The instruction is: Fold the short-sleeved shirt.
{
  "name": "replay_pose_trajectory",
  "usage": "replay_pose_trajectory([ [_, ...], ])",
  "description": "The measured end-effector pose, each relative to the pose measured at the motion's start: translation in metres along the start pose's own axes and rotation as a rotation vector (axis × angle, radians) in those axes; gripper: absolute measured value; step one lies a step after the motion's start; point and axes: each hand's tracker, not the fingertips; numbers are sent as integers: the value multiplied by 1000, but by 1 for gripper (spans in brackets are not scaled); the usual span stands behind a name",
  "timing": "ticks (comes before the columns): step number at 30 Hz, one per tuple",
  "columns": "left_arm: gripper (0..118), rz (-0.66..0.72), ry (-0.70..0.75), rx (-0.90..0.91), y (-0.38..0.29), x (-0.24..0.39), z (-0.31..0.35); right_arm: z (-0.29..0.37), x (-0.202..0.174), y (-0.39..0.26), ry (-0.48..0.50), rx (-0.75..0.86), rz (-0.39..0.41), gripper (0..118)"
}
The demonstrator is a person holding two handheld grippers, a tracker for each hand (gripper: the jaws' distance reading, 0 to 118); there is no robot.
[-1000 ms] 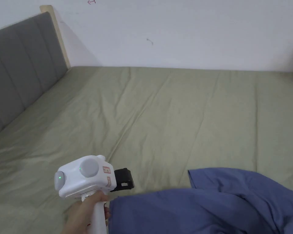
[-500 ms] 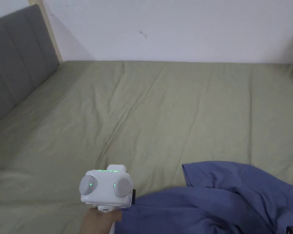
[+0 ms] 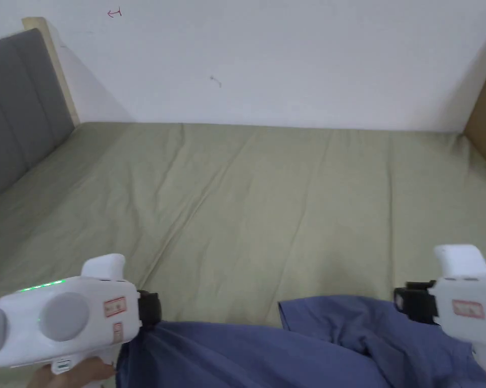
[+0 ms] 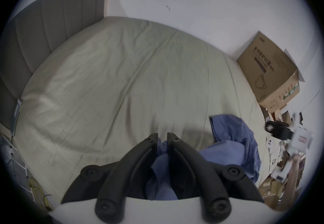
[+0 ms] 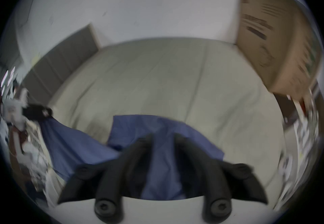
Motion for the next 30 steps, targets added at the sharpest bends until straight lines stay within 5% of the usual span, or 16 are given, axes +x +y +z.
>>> replay_pose_trajectory([
  [2, 9, 6, -11, -1, 1, -7, 5, -49, 6, 22, -14, -95, 109, 83],
  [6, 9, 30, -31, -29, -6, -19, -3, -137, 14, 32, -179, -316, 218, 83],
  [9, 9, 52, -20, -39, -11, -27, -10, -162, 20, 16, -110, -347, 229, 81],
  [11, 9, 67, -25, -39, -12, -31, -9, -152, 27, 26, -80, -358, 142, 60],
  [13, 9, 73, -37, -32, -12, -32, -8, -142, 28, 24, -77, -322, 145, 15],
  [14, 9, 64, -43, -26, -12, -32, -7, -140, 25, 22, -100, -309, 163, 5],
  [16, 9, 57, -32, -20, -10, -29, -3, -139, 19, 16, -144, -297, 206, 5],
  [21, 9, 61, -53, 4, -5, -29, 15, -106, 23, 27, -117, -239, 90, 5],
  [30, 9, -12, -14, 125, 29, -18, 75, 81, 86, 86, -87, 142, -234, 5],
])
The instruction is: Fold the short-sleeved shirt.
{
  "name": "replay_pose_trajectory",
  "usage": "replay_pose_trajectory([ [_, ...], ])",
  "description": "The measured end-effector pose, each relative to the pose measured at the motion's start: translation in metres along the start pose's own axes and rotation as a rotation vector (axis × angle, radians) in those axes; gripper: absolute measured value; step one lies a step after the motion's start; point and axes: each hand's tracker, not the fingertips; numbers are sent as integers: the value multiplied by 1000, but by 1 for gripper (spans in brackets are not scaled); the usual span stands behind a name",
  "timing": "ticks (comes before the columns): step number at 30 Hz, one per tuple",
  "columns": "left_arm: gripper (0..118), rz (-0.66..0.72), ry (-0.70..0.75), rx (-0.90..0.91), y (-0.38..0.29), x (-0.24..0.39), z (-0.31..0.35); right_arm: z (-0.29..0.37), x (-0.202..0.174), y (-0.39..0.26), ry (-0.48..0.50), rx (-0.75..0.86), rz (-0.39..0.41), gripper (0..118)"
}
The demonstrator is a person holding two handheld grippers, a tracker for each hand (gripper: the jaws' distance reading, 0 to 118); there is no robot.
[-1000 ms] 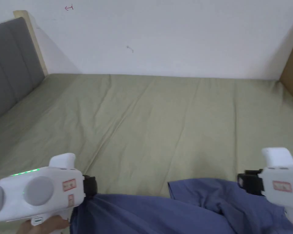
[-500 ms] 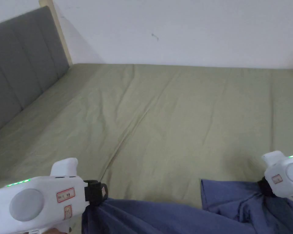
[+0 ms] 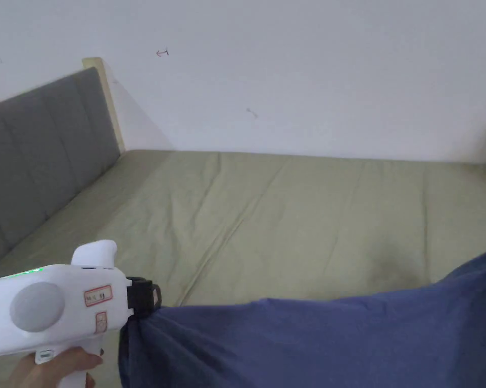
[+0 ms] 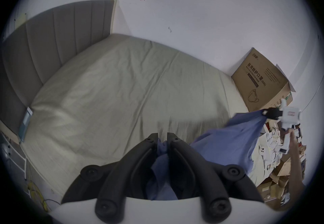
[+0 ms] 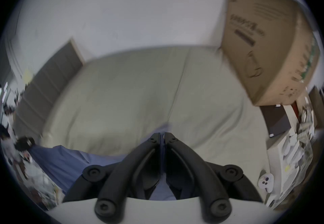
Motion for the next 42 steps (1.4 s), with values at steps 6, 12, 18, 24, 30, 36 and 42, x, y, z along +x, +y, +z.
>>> replay_pose_trajectory([
  [6, 9, -40, 10, 118, 53, 22, 30, 102, 23, 57, 51, 189, -109, 5],
  [12, 9, -118, 44, 228, 126, 59, 34, 143, 10, 119, 45, 304, -121, 5],
  [18, 9, -180, 62, 299, 207, 91, 21, 156, -6, 197, 30, 371, -120, 5],
  [24, 9, -231, 74, 398, 279, 118, 14, 183, -16, 256, 36, 472, -148, 5],
  [30, 9, -199, 87, 475, 323, 136, 7, 197, -21, 283, 20, 525, -153, 5],
  [36, 9, -294, 149, 450, 309, 137, -44, 159, -16, 270, -9, 491, -119, 5],
  [42, 9, -224, 192, 277, 251, 107, -151, 51, -3, 229, -69, 321, -113, 5],
])
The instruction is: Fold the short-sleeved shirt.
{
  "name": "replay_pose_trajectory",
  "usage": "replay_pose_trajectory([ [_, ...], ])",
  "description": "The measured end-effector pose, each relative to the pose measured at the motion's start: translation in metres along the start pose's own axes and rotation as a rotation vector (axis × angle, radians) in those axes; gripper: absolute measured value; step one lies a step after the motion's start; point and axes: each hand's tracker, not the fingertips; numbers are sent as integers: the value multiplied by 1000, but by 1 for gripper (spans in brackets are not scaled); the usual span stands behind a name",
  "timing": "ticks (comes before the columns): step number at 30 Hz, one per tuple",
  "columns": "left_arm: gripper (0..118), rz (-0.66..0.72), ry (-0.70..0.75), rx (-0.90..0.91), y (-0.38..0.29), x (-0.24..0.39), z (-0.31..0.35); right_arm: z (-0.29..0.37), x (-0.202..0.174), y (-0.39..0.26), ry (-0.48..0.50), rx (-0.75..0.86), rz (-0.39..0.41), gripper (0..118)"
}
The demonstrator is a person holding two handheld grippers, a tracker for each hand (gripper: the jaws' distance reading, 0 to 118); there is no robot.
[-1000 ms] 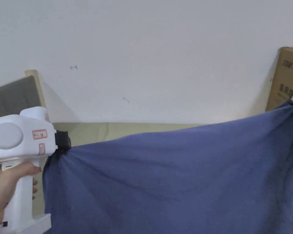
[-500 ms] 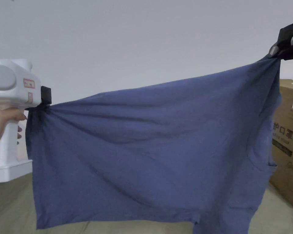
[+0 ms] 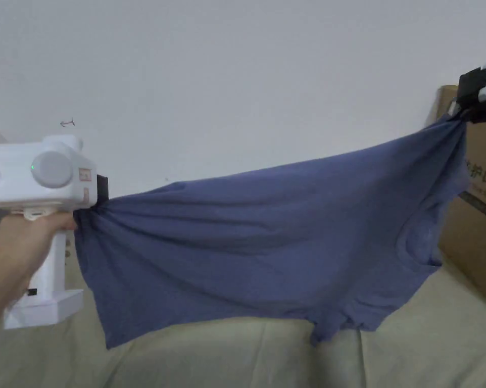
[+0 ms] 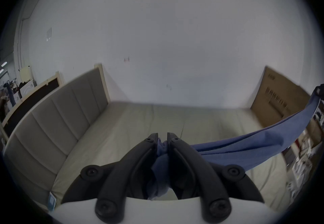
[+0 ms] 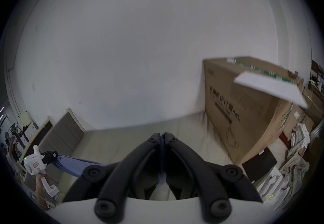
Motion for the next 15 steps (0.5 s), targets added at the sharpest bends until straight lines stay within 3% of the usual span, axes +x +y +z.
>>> replay_pose_trajectory([
  [3, 9, -99, 72, -133, -69, 13, -49, -54, 13, -58, -18, -131, -28, 5],
  [8, 9, -62, 61, -351, -186, 22, -102, -120, 41, -175, -90, -326, -37, 5],
  [11, 9, -51, 38, -449, -231, 18, -109, -131, 58, -239, -65, -446, -95, 5],
  [15, 9, 18, -4, -426, -256, -4, -77, -98, 75, -291, -56, -464, -57, 5],
])
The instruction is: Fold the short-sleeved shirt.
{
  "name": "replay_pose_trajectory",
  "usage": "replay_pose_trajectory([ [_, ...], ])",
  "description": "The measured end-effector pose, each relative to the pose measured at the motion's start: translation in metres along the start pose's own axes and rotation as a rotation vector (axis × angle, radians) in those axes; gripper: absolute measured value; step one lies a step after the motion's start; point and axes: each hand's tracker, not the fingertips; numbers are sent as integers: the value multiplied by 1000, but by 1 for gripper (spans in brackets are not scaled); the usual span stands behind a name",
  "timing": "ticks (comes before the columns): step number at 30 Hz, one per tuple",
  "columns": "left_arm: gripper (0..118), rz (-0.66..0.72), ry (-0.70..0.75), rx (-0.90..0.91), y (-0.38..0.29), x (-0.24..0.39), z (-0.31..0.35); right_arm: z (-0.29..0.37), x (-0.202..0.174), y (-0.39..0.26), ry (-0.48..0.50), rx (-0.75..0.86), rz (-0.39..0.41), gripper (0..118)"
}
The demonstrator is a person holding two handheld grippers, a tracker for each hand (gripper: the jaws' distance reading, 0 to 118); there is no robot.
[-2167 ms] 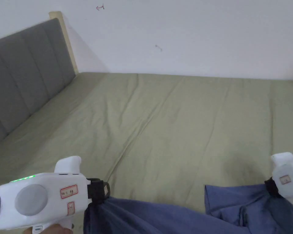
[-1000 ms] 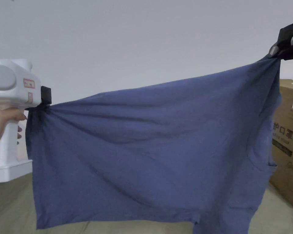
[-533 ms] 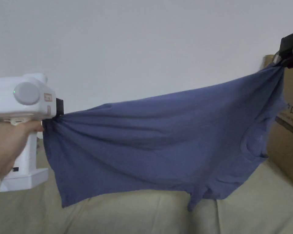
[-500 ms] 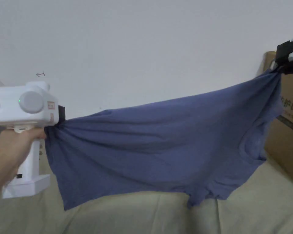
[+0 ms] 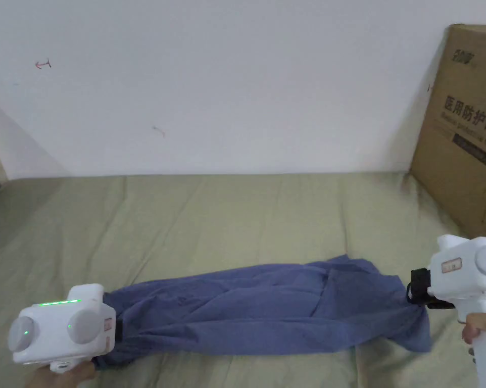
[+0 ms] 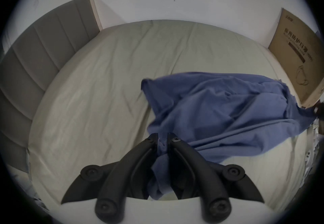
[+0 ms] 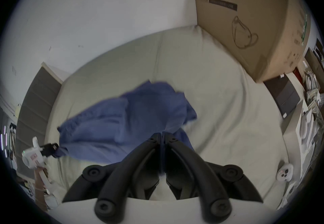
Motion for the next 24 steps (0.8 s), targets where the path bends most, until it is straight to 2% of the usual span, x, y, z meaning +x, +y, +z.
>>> replay_pose_trajectory([
  [2, 9, 11, -50, 1, -19, -11, 23, 20, 14, -28, 8, -11, -2, 5],
  [6, 9, -82, 18, 68, -73, -27, 79, 74, 45, -105, 43, -27, -23, 5],
  [8, 9, -64, -51, 47, -99, -39, 102, 99, 57, -140, 47, -51, -21, 5],
  [10, 9, -75, -44, 26, -130, -46, 130, 131, 63, -180, 37, -59, -73, 5],
  [11, 9, -90, -24, 23, -144, -49, 141, 148, 66, -201, 66, -35, -86, 5],
  [12, 9, -113, 10, 25, -158, -52, 154, 165, 68, -225, 88, -23, -140, 5],
  [13, 9, -127, 22, 32, -172, -54, 165, 173, 67, -238, 83, -37, -153, 5],
  [15, 9, -144, 37, 30, -196, -61, 185, 192, 64, -272, 91, -47, -142, 5],
  [17, 9, -126, 40, 11, -220, -72, 199, 205, 55, -302, 20, -98, -91, 5],
  [19, 9, -113, 52, -12, -242, -82, 208, 214, 51, -324, 42, -136, -54, 5],
  [21, 9, -116, 56, -29, -255, -87, 213, 219, 49, -337, 25, -136, -93, 5],
  [22, 9, -115, 57, -32, -259, -91, 215, 214, 59, -342, 45, -138, -96, 5],
  [24, 11, -87, 23, -23, -262, -98, 218, 210, 57, -344, 13, -118, -102, 5],
])
